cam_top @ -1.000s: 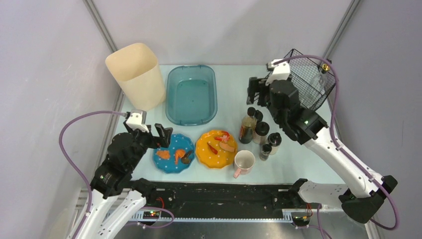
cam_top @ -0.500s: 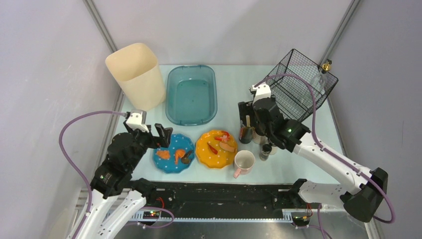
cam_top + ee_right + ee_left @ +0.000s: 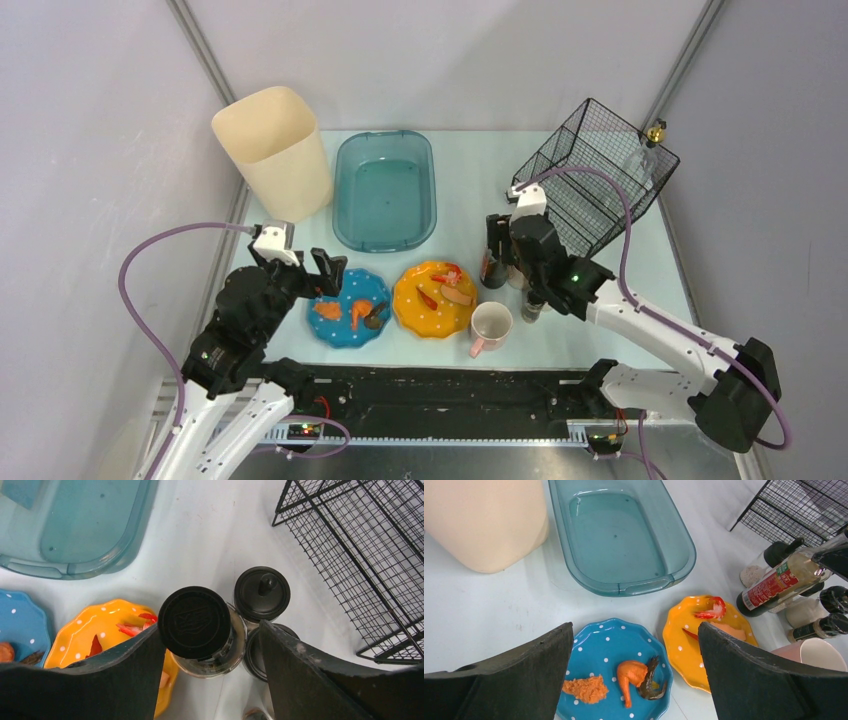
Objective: Clear the kitchen counter
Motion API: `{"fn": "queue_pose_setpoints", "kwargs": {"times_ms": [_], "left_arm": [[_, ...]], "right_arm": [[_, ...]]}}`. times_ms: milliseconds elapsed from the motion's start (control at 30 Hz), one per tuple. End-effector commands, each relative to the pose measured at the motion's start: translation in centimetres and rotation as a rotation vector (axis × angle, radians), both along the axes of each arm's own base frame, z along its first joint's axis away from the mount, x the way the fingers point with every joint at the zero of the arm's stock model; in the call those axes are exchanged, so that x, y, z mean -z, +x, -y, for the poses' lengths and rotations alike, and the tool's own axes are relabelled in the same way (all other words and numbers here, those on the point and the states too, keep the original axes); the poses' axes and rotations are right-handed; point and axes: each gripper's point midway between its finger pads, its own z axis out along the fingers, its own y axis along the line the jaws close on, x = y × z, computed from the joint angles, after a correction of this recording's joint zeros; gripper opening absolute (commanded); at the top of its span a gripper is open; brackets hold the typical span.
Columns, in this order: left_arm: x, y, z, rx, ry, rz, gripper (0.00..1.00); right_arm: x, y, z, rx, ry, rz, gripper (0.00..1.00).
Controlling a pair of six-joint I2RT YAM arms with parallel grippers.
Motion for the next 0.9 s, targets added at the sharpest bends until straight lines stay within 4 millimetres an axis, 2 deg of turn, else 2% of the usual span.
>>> {"fn": "queue_pose_setpoints", "kwargs": {"times_ms": [0, 300, 333, 567, 867], "left_arm": [[-0.4, 0.2, -0.2, -0.005, 0.012, 0.019, 0.98], [-0.4, 0.2, -0.1, 0.0, 0.011, 0.02, 0.98], [-0.4, 0.2, -0.2, -0.002, 0.011, 0.019, 0.98], [-0.4, 0.2, -0.2, -0.003, 0.011, 0.02, 0.98], [-0.4, 0.2, -0.2, -0.003, 0.011, 0.021, 0.98]], "right_arm": [[-2.2, 0.8, -0.2, 0.047, 0.096, 0.096, 0.7], [-1.6, 1.1, 0.5, 0.089, 0.116, 0.151, 0.64], [-2.1, 1.3, 0.3, 0.091, 0.135, 0.17, 0.63], [-2.2, 1.5, -0.3, 0.087, 0.15, 0.192, 0.59], [-2.3, 1.3, -1.1, 0.083, 0.127, 0.217, 0.46]]}}
